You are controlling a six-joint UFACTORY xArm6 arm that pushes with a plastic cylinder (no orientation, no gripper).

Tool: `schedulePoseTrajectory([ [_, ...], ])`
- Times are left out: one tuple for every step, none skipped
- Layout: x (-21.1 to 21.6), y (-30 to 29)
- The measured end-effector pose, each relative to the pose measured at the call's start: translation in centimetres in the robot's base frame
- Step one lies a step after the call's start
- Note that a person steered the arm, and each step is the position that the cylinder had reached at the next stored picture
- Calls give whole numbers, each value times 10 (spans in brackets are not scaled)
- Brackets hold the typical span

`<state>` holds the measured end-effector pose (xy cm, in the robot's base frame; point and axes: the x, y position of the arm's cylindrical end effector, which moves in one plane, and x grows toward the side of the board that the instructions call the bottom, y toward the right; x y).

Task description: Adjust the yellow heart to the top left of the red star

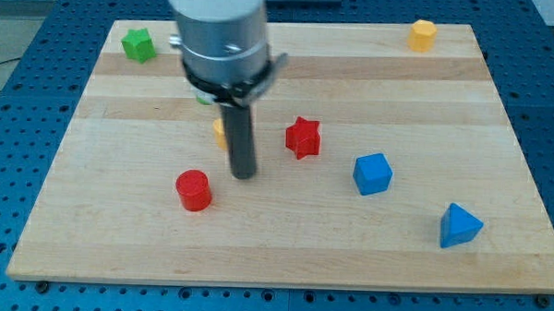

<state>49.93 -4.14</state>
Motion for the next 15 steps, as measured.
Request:
schedulePoseTrajectory([
  [31, -16],
  [26, -75],
  [15, -76],
  [17, -24],
  [-7, 4],
  [-37, 2],
  [-29, 1],
  [-39, 12],
  [-26, 3],
  [-22, -41],
  [-27, -65],
  [-56, -60],
  [-68, -26],
  [-68, 9],
  [-68, 35],
])
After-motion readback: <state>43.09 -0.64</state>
